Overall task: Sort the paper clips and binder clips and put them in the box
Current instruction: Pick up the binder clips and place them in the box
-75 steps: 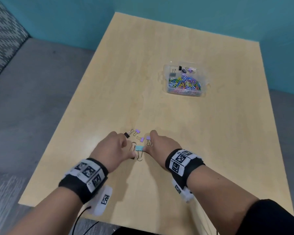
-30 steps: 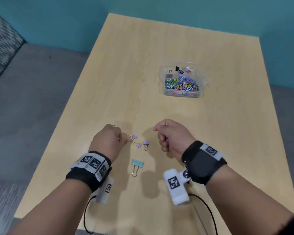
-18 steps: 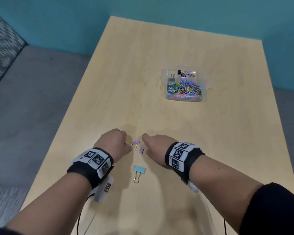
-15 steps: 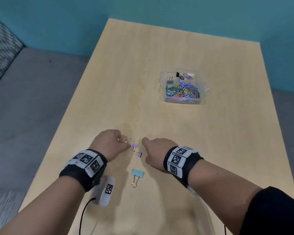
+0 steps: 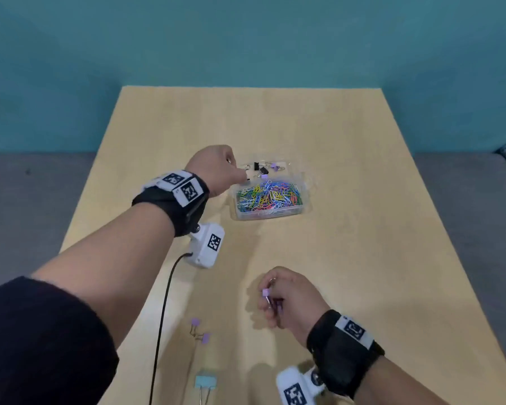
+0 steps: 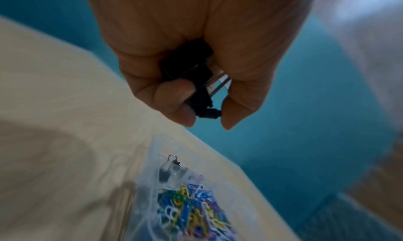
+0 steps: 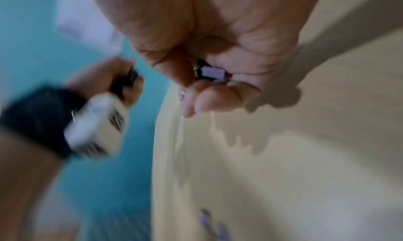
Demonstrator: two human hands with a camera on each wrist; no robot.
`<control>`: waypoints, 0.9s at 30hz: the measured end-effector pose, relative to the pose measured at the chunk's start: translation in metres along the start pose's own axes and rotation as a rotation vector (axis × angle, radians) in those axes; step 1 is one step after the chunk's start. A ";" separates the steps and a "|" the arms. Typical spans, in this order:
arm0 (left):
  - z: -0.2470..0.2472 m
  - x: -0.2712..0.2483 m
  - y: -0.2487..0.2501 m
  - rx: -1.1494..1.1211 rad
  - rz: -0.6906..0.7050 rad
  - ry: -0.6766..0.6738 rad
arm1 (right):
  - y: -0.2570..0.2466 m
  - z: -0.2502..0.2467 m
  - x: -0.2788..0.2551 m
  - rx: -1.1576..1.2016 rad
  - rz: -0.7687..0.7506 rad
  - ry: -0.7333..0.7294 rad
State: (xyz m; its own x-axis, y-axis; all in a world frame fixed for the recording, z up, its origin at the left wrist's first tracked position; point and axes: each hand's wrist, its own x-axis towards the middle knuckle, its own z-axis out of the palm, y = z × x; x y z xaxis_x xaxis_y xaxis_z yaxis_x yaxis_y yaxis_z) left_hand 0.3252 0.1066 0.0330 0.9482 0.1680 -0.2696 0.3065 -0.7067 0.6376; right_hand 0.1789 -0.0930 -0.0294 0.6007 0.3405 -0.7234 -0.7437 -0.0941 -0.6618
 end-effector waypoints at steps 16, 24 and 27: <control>0.012 0.030 -0.011 0.035 0.165 0.048 | -0.125 -0.069 0.042 0.251 -0.299 0.218; 0.009 -0.148 -0.107 -0.159 0.054 0.005 | -0.206 -0.049 0.113 0.006 -0.294 0.279; 0.023 -0.204 -0.136 -0.084 0.040 -0.048 | -0.211 -0.041 0.129 -0.124 -0.277 0.273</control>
State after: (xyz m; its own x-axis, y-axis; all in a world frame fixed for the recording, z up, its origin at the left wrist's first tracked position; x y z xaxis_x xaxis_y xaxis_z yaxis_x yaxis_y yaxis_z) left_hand 0.0884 0.1525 -0.0151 0.9553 0.1065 -0.2759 0.2766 -0.6516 0.7063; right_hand 0.4249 -0.0673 0.0088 0.8414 0.1099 -0.5291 -0.5119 -0.1513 -0.8456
